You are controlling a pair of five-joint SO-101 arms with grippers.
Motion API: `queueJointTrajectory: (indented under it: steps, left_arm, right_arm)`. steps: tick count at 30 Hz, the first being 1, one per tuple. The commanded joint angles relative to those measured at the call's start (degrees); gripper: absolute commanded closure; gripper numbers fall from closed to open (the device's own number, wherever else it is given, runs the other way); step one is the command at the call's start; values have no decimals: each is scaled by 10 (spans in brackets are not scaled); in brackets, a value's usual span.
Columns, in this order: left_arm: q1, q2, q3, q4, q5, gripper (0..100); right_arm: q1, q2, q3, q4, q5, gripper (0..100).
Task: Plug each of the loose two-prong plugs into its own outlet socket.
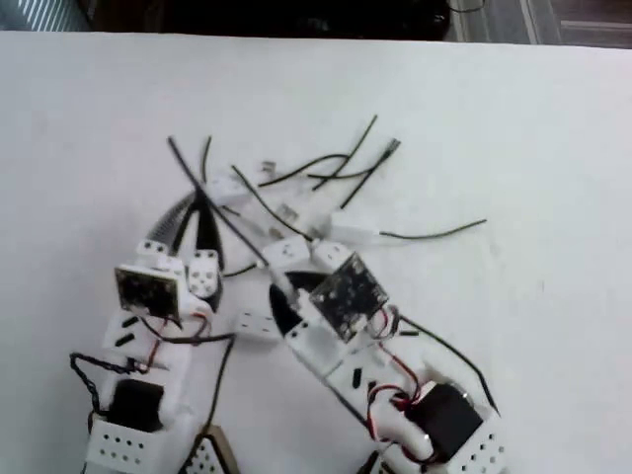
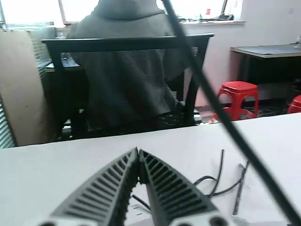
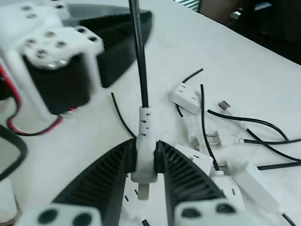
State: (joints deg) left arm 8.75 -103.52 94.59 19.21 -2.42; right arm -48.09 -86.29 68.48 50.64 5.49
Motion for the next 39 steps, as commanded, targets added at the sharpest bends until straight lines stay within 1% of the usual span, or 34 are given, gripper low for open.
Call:
queueJointTrajectory:
  steps: [1, 5, 9, 12, 16, 22, 26, 28, 31, 36, 38, 39]
  left_arm:
    - [48, -3, -30, 11, -2, 976]
    - [88, -3, -105, 87, -31, 976]
    - [146, -3, -175, 183, -33, 976]
    - [192, -4, -199, 238, -34, 976]
    - [229, -4, -207, 268, -40, 976]
    - [282, -4, -195, 295, -129, 976]
    - [310, -4, -196, 327, -162, 976]
    - [306, -4, -198, 327, -163, 976]
    - [255, -4, -200, 322, -160, 976]
    - [126, 0, -195, 330, -162, 976]
    - [104, 0, -199, 354, -168, 976]
    - [103, 0, -200, 368, -183, 976]
  right_arm:
    - [-29, -6, -4, -13, 4, 981]
    - [-29, -2, -4, 1, 4, 981]
    - [-26, -2, -4, 19, 4, 981]
    - [-6, -2, -4, 22, 4, 981]
    - [9, -2, -4, 29, 5, 982]
    - [8, -2, -5, 43, 5, 982]
    - [8, -2, -4, 48, 6, 982]
    - [9, -2, -4, 51, 6, 982]
    - [27, -1, -4, 55, 7, 982]
    - [139, -1, -3, 55, 9, 982]
    - [185, -1, 7, 52, 10, 982]
    - [205, -1, 13, 51, 10, 982]
